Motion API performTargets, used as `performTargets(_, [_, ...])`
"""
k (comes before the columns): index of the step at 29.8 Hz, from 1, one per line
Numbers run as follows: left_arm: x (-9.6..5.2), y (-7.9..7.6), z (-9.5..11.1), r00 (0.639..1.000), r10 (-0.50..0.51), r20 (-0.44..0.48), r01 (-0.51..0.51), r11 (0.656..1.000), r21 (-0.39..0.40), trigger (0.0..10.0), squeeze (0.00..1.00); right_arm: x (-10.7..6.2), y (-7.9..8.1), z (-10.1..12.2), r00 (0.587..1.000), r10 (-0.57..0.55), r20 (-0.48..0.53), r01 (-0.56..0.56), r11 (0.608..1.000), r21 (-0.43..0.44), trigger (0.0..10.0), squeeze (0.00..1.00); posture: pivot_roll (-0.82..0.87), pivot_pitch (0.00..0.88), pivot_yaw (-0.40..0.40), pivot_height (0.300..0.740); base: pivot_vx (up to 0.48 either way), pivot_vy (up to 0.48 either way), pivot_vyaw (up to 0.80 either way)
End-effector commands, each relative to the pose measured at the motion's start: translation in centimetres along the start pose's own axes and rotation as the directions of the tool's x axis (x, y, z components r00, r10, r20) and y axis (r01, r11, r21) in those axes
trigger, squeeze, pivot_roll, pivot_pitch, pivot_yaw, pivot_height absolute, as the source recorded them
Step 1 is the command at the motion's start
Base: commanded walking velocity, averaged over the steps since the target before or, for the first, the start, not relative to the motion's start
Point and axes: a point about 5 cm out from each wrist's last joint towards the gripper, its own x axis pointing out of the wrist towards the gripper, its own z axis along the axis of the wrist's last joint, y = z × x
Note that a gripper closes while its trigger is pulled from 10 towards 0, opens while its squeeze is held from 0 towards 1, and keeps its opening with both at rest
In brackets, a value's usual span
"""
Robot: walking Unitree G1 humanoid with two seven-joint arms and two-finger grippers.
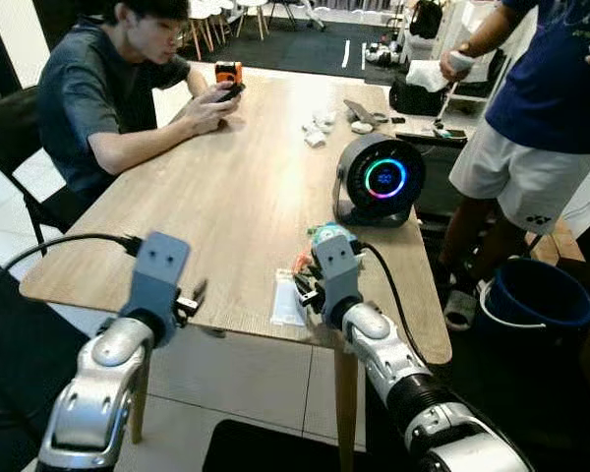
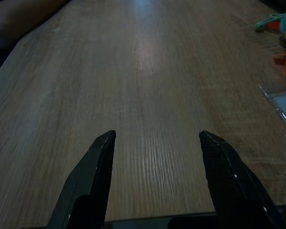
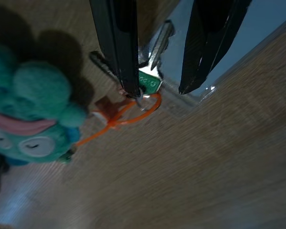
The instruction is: Hang keys on a hook
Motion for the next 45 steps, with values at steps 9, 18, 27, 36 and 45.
performTargets(9, [-0.4, -0.9, 1.2, 0.998, -0.019, 0.066, 0.018, 1.0, 0.016, 10.0, 0.0, 0.0, -1.1, -0.4, 0.998, -0.063, -0.011, 0.064, 0.998, 0.009, 10.0, 0.0, 0.24, 0.229, -0.06, 0.74, 0.0, 0.0, 0.0])
performTargets(18, [-0.8, -0.8, 1.0, 0.999, -0.019, 0.047, 0.019, 1.0, 0.019, 10.0, 0.0, -0.3, -3.4, -0.4, 0.979, -0.199, -0.036, 0.199, 0.98, 0.019, 10.0, 0.0, 0.26, 0.261, -0.048, 0.74, 0.0, 0.0, 0.0])
performTargets(27, [-1.2, -0.6, 0.8, 1.0, -0.006, 0.03, 0.005, 1.0, 0.023, 10.0, 0.0, 0.3, -3.5, 2.9, 0.975, -0.169, 0.147, 0.166, 0.986, 0.031, 10.0, 0.0, 0.27, 0.275, -0.05, 0.74, 0.0, 0.0, 0.0])
performTargets(36, [-1.3, -0.5, 0.7, 1.0, -0.001, 0.023, 0.0, 1.0, 0.019, 10.0, 0.0, 0.9, -3.5, 5.3, 0.965, -0.153, 0.213, 0.151, 0.988, 0.025, 10.0, 0.0, 0.26, 0.279, -0.055, 0.74, 0.0, 0.0, 0.0])
performTargets(45, [-1.6, -0.5, 0.7, 1.0, 0.003, 0.011, -0.003, 1.0, 0.025, 10.0, 0.0, 1.1, -2.2, 2.8, 0.992, -0.09, 0.087, 0.082, 0.993, 0.089, 10.0, 0.0, 0.29, 0.303, -0.051, 0.74, 0.0, 0.0, 0.0])
